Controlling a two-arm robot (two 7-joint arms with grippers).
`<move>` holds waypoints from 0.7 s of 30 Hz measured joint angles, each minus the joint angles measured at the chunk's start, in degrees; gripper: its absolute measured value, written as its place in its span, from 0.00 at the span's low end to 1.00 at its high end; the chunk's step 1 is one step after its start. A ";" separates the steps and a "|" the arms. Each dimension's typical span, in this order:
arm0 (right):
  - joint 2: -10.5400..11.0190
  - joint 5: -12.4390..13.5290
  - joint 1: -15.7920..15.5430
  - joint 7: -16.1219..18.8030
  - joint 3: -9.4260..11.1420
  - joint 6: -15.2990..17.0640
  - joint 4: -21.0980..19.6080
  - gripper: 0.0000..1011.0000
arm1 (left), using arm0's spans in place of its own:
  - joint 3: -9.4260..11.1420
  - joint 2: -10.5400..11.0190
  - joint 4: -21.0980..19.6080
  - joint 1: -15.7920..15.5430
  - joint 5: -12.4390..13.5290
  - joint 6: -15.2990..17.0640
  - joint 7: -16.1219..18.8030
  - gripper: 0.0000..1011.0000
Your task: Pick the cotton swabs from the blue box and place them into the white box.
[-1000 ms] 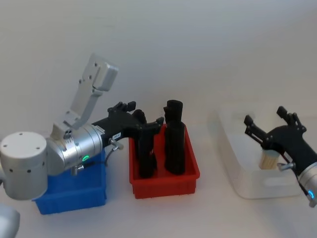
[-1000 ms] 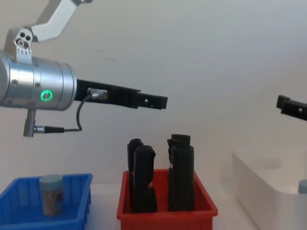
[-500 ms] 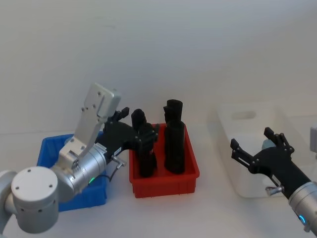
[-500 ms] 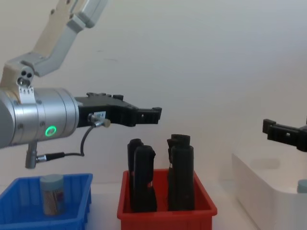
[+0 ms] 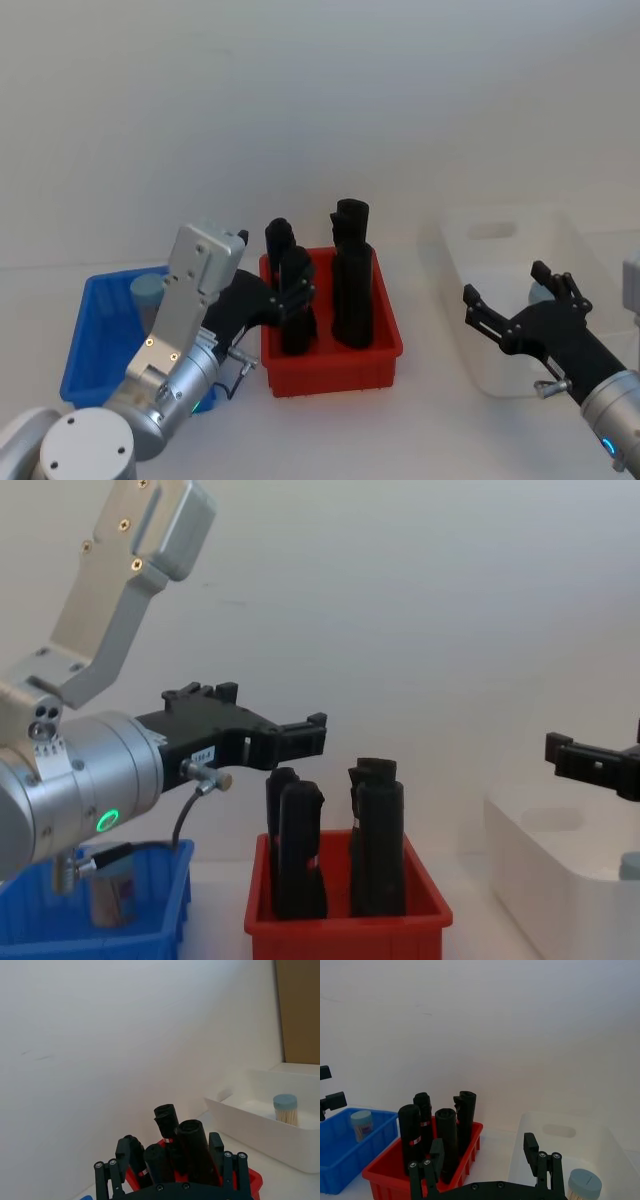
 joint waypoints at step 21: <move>0.00 0.00 0.01 0.02 0.01 -0.03 0.01 0.99 | 0.64 0.16 -0.44 1.42 0.63 -2.50 2.53 0.99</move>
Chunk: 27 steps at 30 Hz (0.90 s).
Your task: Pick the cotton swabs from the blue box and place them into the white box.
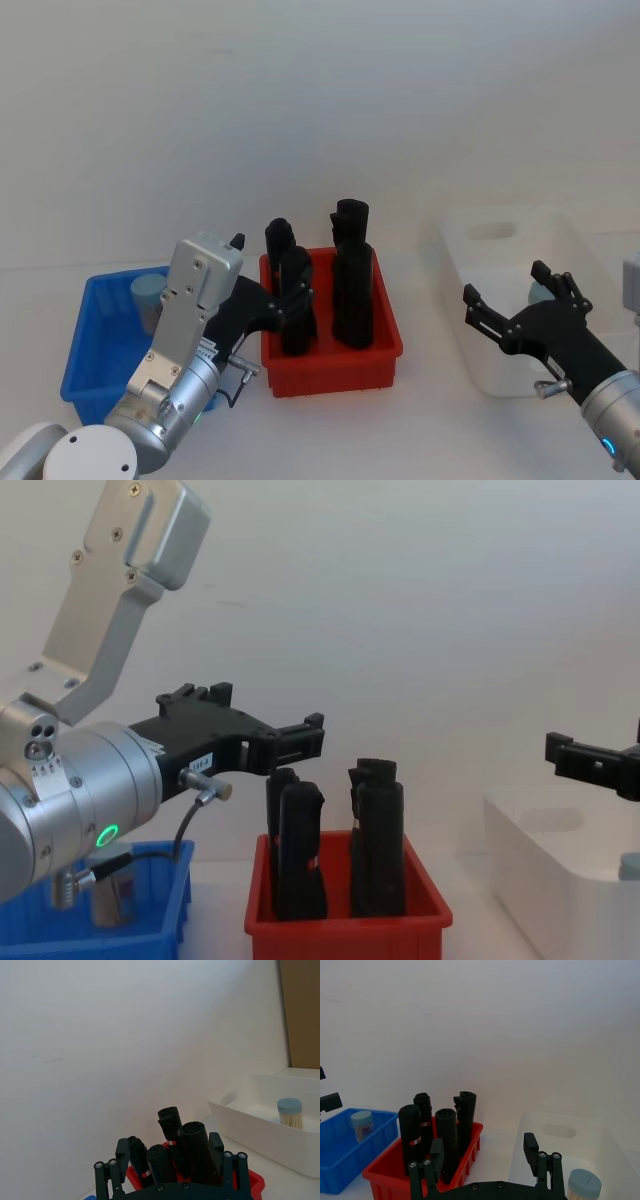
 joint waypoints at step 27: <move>0.00 0.00 0.00 0.00 0.00 0.01 0.00 0.99 | 0.00 0.00 0.04 0.00 -0.02 0.01 -0.01 0.99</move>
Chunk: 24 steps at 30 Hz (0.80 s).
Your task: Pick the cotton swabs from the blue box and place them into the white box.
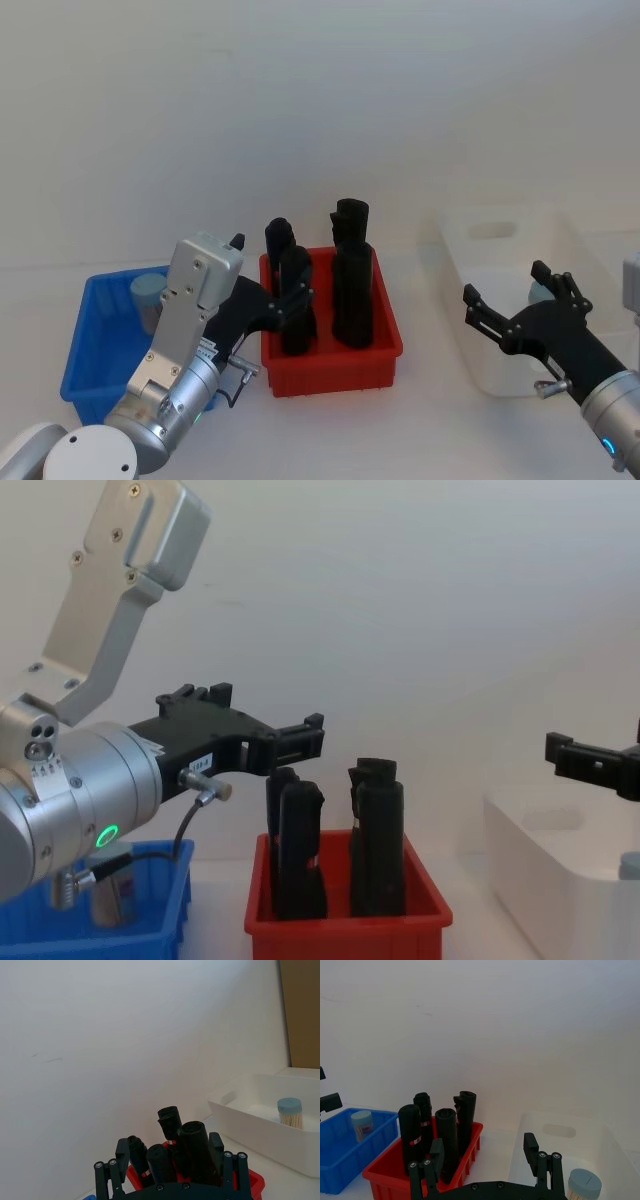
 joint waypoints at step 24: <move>-1.65 -0.43 5.37 4.78 0.32 0.20 6.34 0.99 | 0.00 0.00 0.00 0.00 0.00 0.00 0.00 0.99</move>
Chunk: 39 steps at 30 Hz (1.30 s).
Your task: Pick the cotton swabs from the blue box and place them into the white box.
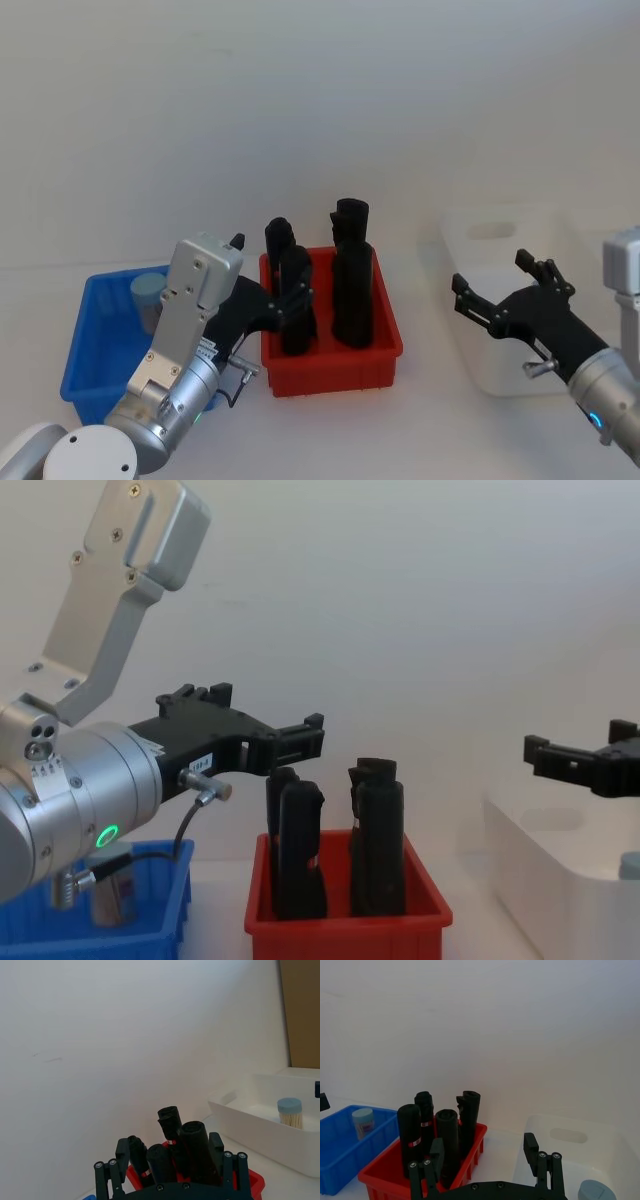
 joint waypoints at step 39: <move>-10.96 -5.12 24.86 16.68 -3.92 -8.46 39.63 0.99 | 0.00 0.00 0.00 0.00 0.00 0.00 0.01 0.99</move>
